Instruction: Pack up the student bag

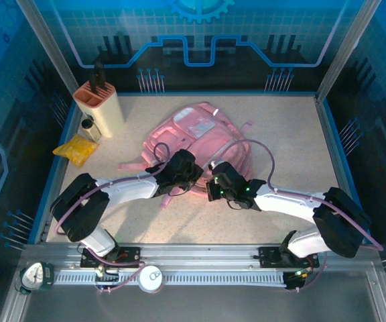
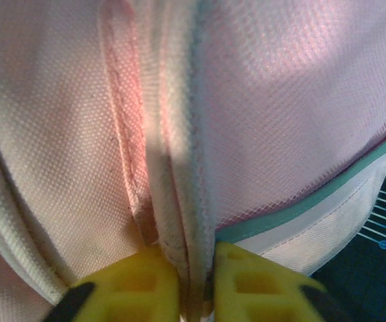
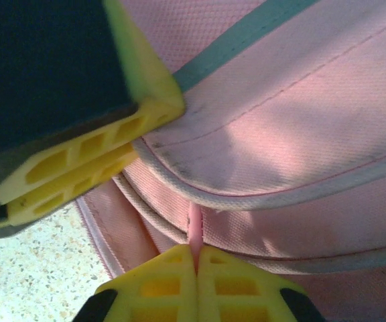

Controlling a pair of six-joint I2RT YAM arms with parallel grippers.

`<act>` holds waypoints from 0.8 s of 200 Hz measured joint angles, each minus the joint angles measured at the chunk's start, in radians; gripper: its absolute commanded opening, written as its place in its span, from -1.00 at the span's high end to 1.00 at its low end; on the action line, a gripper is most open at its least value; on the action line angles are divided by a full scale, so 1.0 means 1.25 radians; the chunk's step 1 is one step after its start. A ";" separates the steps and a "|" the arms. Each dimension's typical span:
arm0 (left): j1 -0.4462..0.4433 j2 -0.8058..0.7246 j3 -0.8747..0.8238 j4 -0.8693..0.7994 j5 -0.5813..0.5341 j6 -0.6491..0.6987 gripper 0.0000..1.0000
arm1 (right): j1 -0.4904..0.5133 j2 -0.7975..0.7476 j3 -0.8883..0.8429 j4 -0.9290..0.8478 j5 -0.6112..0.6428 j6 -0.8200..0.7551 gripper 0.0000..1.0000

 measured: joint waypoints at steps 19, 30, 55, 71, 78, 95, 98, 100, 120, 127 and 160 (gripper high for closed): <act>0.004 -0.005 0.001 -0.012 -0.002 0.013 1.00 | 0.000 0.000 0.003 -0.011 0.019 -0.003 1.00; 0.010 -0.018 0.001 -0.027 -0.002 0.028 1.00 | -0.002 -0.002 0.003 -0.010 0.022 -0.009 1.00; 0.047 -0.071 0.002 -0.084 0.016 0.073 1.00 | -0.014 -0.036 0.001 -0.010 0.021 -0.022 1.00; 0.084 -0.110 -0.002 -0.116 0.038 0.101 1.00 | -0.025 -0.067 0.001 -0.018 0.027 -0.040 1.00; 0.102 -0.130 -0.008 -0.128 0.044 0.114 1.00 | -0.030 -0.078 0.000 -0.027 0.041 -0.049 1.00; 0.144 -0.169 -0.030 -0.149 0.065 0.143 1.00 | -0.044 -0.103 -0.005 -0.056 0.063 -0.069 1.00; 0.150 -0.173 -0.033 -0.154 0.068 0.147 1.00 | -0.045 -0.106 -0.005 -0.060 0.067 -0.073 1.00; 0.154 -0.177 -0.034 -0.158 0.070 0.152 1.00 | -0.046 -0.107 -0.005 -0.063 0.068 -0.074 1.00; 0.179 -0.193 -0.039 -0.185 0.089 0.179 1.00 | -0.047 -0.110 -0.005 -0.076 0.076 -0.095 1.00; 0.183 -0.197 -0.039 -0.190 0.095 0.184 1.00 | -0.049 -0.110 -0.006 -0.076 0.068 -0.104 1.00; 0.188 -0.214 -0.039 -0.202 0.110 0.198 1.00 | -0.027 -0.100 0.007 -0.060 -0.017 -0.154 0.66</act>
